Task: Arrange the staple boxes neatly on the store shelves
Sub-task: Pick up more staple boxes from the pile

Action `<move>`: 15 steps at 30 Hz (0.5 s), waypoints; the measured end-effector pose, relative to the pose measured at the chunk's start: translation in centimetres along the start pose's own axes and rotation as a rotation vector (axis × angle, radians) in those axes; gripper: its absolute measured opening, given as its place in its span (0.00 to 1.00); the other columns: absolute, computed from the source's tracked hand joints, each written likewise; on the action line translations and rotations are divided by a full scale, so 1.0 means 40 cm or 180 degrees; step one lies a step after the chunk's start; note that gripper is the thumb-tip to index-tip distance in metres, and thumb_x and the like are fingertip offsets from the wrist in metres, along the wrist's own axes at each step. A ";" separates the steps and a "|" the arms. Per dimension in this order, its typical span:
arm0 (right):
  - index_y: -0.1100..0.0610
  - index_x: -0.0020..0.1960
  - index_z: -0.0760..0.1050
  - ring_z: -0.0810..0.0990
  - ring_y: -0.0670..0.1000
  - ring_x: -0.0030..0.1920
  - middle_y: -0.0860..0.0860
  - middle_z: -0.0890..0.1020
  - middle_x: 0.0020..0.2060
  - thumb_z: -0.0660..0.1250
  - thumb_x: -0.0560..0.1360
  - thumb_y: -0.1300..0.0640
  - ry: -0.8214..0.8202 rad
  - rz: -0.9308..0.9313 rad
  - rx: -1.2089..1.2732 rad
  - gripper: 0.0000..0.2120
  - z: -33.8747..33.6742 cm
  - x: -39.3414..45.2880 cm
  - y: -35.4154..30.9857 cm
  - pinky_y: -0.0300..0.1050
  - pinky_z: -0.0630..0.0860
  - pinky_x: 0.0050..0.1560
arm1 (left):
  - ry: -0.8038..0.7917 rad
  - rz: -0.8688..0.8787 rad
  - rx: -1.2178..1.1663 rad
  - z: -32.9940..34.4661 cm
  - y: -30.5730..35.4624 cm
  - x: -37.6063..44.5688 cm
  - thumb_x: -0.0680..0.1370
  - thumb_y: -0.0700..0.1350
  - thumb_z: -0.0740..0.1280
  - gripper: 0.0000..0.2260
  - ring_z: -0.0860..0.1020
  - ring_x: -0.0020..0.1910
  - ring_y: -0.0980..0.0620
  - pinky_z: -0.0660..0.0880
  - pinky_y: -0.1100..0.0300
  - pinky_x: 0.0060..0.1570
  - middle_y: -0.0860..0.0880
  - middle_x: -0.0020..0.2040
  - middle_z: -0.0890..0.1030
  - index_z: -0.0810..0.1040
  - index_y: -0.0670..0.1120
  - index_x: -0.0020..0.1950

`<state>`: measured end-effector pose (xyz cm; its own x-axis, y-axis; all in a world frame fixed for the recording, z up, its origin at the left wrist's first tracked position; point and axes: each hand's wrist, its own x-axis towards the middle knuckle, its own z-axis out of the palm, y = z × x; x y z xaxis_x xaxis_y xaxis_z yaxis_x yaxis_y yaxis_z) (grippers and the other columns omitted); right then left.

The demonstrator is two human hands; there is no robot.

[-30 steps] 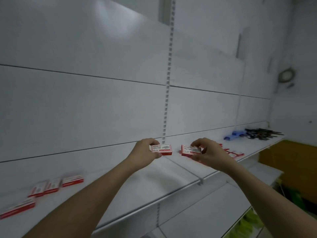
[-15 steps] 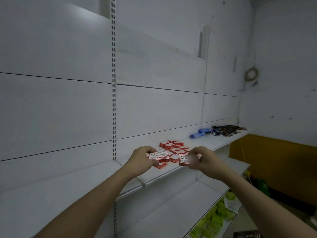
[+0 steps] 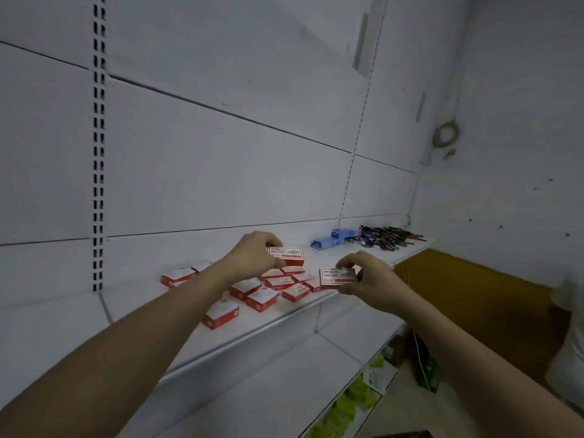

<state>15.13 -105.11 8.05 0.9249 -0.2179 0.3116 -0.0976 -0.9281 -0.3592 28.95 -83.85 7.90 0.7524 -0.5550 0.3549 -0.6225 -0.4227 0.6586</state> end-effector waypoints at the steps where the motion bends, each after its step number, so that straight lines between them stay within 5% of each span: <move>1: 0.48 0.59 0.74 0.77 0.47 0.49 0.47 0.76 0.55 0.74 0.71 0.54 0.0054 -0.0014 0.0006 0.18 -0.004 0.039 0.024 0.46 0.78 0.53 | 0.0017 -0.0006 -0.0038 0.009 -0.009 0.038 0.72 0.44 0.74 0.16 0.77 0.42 0.55 0.70 0.67 0.34 0.50 0.56 0.80 0.79 0.46 0.58; 12: 0.48 0.55 0.74 0.78 0.46 0.45 0.46 0.78 0.53 0.75 0.70 0.54 0.0032 -0.0367 0.0284 0.16 0.109 0.423 0.215 0.36 0.76 0.44 | 0.0151 -0.0467 0.0341 0.057 -0.091 0.307 0.73 0.45 0.73 0.18 0.78 0.52 0.52 0.74 0.64 0.40 0.50 0.58 0.79 0.77 0.47 0.61; 15: 0.49 0.57 0.74 0.79 0.48 0.48 0.47 0.77 0.55 0.75 0.70 0.54 -0.0128 -0.0571 0.0389 0.17 0.143 0.512 0.252 0.43 0.79 0.50 | 0.0274 -0.0689 0.0457 0.083 -0.121 0.331 0.73 0.44 0.73 0.17 0.78 0.51 0.52 0.72 0.66 0.38 0.49 0.57 0.80 0.77 0.46 0.61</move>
<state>35.19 -117.19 5.77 0.9376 -0.0381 0.3455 0.1127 -0.9069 -0.4059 41.20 -91.54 7.23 0.8830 -0.3803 0.2752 -0.4648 -0.6255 0.6267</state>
